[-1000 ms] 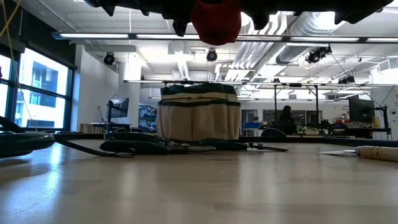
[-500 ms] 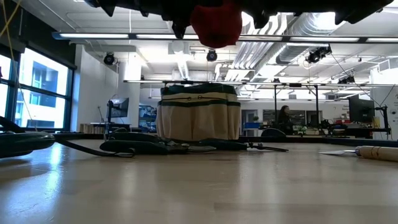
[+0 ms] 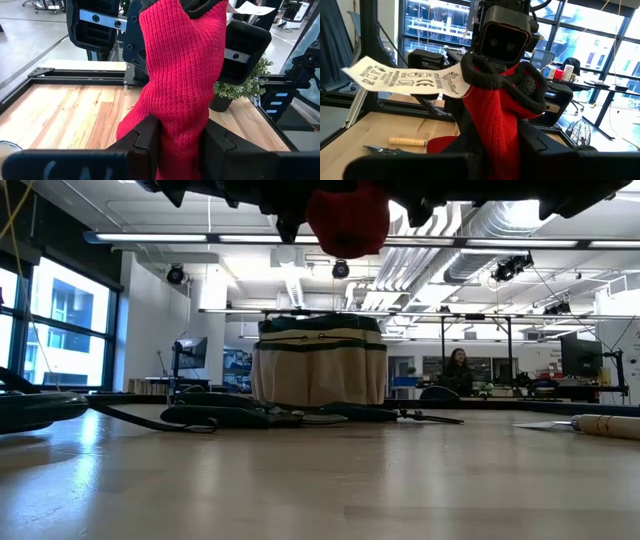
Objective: Pick & Place Garden tools in Gardening bag
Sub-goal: Put the red gloves into the light brown gardening bag
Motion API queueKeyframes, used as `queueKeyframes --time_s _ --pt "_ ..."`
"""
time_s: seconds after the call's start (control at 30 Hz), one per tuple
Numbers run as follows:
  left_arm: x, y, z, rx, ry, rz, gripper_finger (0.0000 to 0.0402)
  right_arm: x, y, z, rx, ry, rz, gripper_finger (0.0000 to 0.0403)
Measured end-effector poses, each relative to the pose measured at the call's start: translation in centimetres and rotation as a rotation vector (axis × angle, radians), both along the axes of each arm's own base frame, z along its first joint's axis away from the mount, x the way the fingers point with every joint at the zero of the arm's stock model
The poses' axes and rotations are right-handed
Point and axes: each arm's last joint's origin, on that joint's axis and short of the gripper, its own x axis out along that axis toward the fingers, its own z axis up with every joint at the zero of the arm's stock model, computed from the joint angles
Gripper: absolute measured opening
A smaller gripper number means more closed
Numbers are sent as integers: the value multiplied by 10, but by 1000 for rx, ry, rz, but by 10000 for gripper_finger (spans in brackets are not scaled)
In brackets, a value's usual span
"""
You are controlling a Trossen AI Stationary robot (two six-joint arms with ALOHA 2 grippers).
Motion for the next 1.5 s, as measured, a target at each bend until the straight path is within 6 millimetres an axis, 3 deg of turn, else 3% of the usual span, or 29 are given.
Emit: queueKeyframes --time_s 0.63,0.77,1.13,1.5 --pt "0 -1 -1 45 3 -57 94 0 0 0 -1 3 7 44" --pt "0 -1 -1 33 4 -57 122 0 0 0 -1 4 7 44" --pt "0 -2 -2 17 15 -55 251 0 0 -2 -3 18 3 44" --pt "-1 0 -7 25 71 -7 271 -5 9 -14 -31 165 -57 44"
